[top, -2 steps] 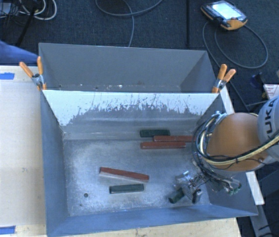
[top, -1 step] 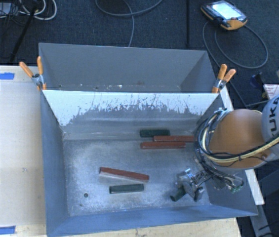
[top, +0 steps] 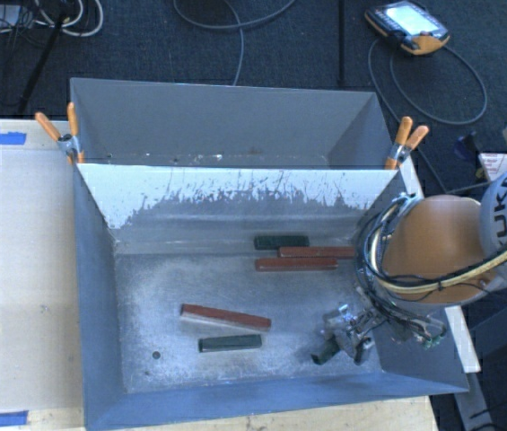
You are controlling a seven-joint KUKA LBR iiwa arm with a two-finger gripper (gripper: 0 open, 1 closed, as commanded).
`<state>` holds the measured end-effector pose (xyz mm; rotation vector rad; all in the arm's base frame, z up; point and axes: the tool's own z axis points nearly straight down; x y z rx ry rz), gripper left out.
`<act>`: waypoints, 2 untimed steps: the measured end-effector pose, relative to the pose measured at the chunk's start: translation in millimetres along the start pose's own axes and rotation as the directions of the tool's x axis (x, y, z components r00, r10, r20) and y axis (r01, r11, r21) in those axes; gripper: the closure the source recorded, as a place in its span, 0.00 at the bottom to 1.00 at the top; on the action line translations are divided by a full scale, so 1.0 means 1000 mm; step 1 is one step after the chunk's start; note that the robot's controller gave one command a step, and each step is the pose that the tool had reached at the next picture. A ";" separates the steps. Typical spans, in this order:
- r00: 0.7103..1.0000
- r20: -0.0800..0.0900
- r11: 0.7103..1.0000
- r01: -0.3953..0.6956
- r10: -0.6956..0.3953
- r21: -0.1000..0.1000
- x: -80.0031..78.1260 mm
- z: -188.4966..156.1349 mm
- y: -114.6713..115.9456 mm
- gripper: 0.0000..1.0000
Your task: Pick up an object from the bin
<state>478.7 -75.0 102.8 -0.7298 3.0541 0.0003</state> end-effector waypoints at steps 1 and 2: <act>1.000 -0.005 1.000 -0.001 0.001 -0.004 0.001 -0.008 0.001 1.00; 1.000 -0.010 1.000 -0.002 0.002 -0.008 0.002 -0.029 0.002 1.00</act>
Offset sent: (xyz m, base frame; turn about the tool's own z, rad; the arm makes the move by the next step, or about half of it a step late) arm 0.0001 0.0000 0.0887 0.0000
